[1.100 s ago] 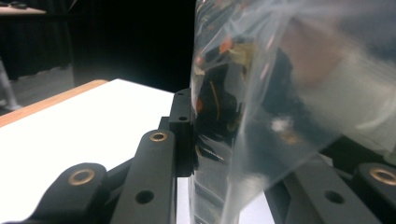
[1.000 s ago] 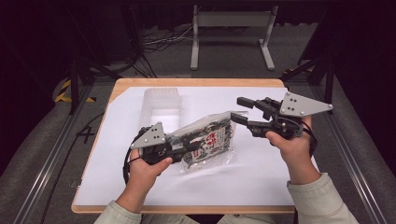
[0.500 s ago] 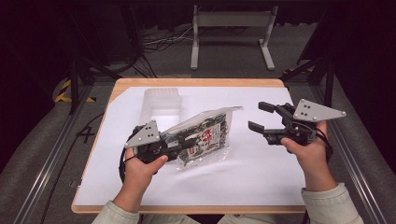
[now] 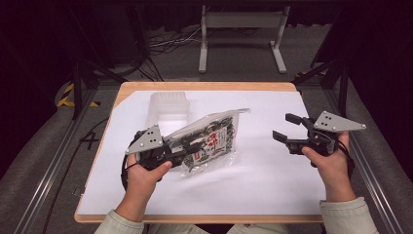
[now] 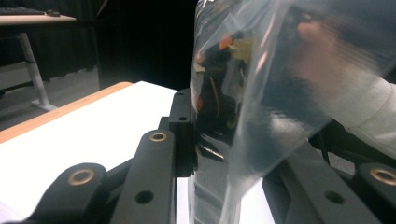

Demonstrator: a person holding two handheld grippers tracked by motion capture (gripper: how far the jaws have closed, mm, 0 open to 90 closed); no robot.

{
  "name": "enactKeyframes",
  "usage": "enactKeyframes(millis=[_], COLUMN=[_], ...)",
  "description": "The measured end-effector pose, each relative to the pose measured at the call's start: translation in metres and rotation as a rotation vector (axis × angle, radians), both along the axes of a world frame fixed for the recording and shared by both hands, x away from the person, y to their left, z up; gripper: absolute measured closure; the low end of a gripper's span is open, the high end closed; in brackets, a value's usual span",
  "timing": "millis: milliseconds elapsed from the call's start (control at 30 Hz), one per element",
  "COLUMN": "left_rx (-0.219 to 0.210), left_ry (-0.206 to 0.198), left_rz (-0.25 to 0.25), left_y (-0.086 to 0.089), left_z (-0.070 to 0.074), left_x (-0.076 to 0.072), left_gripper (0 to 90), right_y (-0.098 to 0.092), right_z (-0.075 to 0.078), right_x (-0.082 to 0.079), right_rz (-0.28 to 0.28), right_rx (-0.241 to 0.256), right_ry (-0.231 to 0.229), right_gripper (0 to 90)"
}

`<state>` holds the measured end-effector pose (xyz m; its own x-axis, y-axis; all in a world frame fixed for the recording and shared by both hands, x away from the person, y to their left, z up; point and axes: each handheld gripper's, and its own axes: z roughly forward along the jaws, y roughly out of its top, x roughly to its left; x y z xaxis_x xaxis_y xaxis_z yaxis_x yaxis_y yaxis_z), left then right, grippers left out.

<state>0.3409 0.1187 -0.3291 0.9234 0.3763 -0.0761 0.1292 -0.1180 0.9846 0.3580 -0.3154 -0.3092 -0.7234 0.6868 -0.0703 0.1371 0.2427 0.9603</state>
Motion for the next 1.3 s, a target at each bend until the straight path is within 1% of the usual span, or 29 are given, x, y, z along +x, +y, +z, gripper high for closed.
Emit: enactKeyframes(millis=[133, 267, 333, 500, 633, 667, 900, 933, 967, 1033, 1233, 1300], left_rx=[-0.003, 0.000, -0.001, -0.001, 0.020, 0.021, 0.018, 0.018, 0.019, 0.016, 0.010, -0.003], left_ry=[-0.010, -0.016, -0.019, -0.036, -0.053, -0.049, -0.057, -0.057, -0.057, -0.058, -0.067, -0.058], left_rz=[0.004, 0.012, 0.018, 0.031, 0.055, 0.060, 0.088, 0.088, 0.101, 0.106, 0.146, 0.159], left_y=[0.002, 0.006, 0.007, 0.009, 0.009, 0.009, 0.012, 0.012, 0.013, 0.013, 0.019, 0.024], left_z=[0.002, 0.005, 0.007, 0.016, 0.028, 0.031, 0.048, 0.048, 0.053, 0.054, 0.063, 0.065], left_x=[-0.001, 0.000, 0.000, 0.005, 0.013, 0.015, 0.030, 0.030, 0.034, 0.035, 0.049, 0.054], left_gripper=[72.2, 72.2, 72.2, 72.2, 72.2, 72.2, 72.2, 72.2, 72.2, 72.2, 72.2, 72.1], right_y=[-0.004, -0.009, -0.012, -0.019, -0.023, -0.024, -0.028, -0.028, -0.028, -0.029, -0.030, -0.030], right_z=[-0.003, -0.008, -0.010, -0.017, -0.022, -0.023, -0.026, -0.026, -0.027, -0.027, -0.029, -0.030], right_x=[0.001, 0.003, 0.004, 0.006, 0.008, 0.008, 0.011, 0.011, 0.011, 0.012, 0.014, 0.014], right_rz=[-0.021, -0.045, -0.049, -0.073, -0.082, -0.082, -0.089, -0.087, -0.088, -0.091, -0.091, -0.088], right_rx=[-0.008, -0.024, -0.023, -0.018, -0.018, -0.020, -0.015, -0.014, -0.015, -0.013, -0.005, -0.001], right_ry=[0.002, 0.017, 0.022, 0.038, 0.055, 0.057, 0.067, 0.069, 0.071, 0.071, 0.082, 0.085], right_gripper=[24.5, 24.8, 24.7, 24.1, 24.1, 24.1, 24.2, 24.3, 24.3, 24.3, 24.3, 24.1])
